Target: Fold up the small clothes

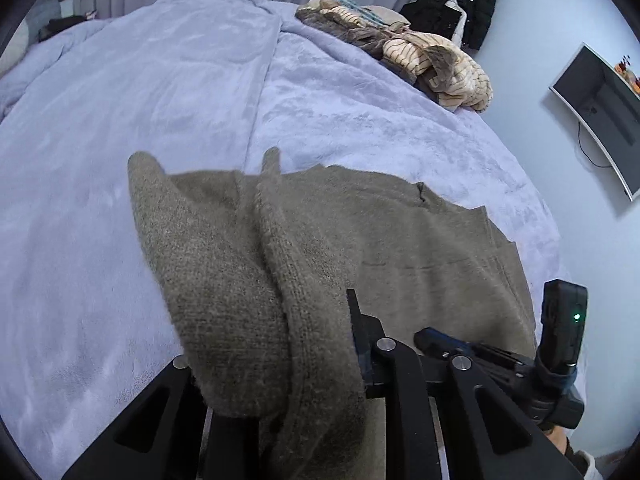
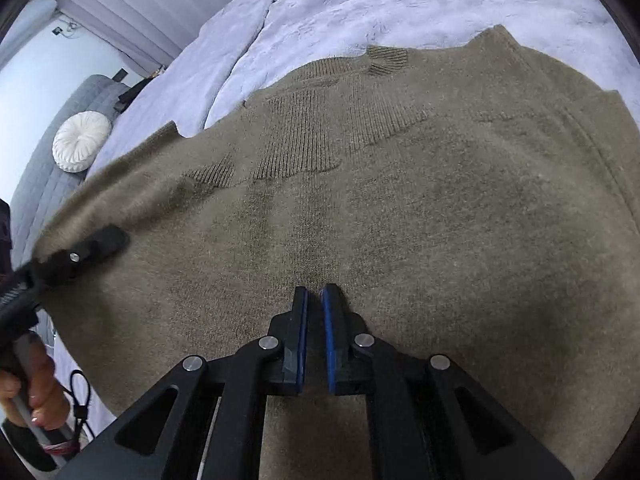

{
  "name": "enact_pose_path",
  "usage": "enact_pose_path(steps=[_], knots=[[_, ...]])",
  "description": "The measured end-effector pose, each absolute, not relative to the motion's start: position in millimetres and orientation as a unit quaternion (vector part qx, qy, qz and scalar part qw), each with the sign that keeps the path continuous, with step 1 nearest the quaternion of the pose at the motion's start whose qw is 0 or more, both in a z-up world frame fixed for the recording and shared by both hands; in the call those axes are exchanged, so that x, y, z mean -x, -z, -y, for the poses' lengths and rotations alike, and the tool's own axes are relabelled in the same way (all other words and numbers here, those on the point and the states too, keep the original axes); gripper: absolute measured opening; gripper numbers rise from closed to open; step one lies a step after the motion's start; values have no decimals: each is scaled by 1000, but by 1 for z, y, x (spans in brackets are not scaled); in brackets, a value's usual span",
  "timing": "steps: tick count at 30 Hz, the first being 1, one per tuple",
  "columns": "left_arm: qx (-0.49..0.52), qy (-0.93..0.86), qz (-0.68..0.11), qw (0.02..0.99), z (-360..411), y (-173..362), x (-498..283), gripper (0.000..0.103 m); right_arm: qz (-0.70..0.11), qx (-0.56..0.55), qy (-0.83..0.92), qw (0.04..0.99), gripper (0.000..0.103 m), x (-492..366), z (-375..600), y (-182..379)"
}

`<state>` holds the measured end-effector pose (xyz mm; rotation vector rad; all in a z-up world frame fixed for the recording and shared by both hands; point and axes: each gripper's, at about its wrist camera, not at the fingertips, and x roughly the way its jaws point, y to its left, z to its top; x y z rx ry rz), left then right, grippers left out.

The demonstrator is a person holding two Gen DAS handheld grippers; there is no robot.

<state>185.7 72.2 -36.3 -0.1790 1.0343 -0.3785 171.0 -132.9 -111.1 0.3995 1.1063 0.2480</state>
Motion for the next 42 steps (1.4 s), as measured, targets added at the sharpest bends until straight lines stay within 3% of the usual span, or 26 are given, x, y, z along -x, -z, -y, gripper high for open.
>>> enact_pose_path(steps=[4,8,12,16,21,23,26,28,31,32,33,40,42], knots=[[22,205,-457,865,-24,-5,-181,21,-509,-188,-139,828,6,-167,140,105],[-27,264,-436,860,45,-34,-175,21,-479,-276,-162,817,7,-147,184,102],[-94,309,-431,842,122,-29,-163,21,-423,-342,-147,826,13,-112,244,96],[-152,312,-455,820,186,8,-158,22,-397,-421,-136,804,13,-85,299,115],[-153,301,-465,819,198,24,-149,41,-371,-506,-155,763,9,-68,330,146],[-143,302,-456,825,192,17,-145,67,-359,-532,-158,750,9,-69,332,153],[-128,312,-425,840,181,-1,-137,71,-355,-552,-164,736,10,-77,326,161],[-126,314,-411,847,174,-12,-133,71,-351,-559,-169,732,15,-79,331,162],[-102,301,-387,866,154,-25,-130,73,-316,-605,-186,707,40,-79,336,163],[-88,290,-384,872,144,-27,-131,87,-290,-634,-199,688,53,-77,341,167],[-72,273,-379,881,133,-28,-132,92,-276,-653,-208,674,60,-79,340,168],[-11,149,-417,897,54,3,-156,92,-315,-631,-219,675,69,-104,350,155],[-3,119,-444,888,38,22,-163,92,-326,-626,-226,672,77,-114,351,151]])
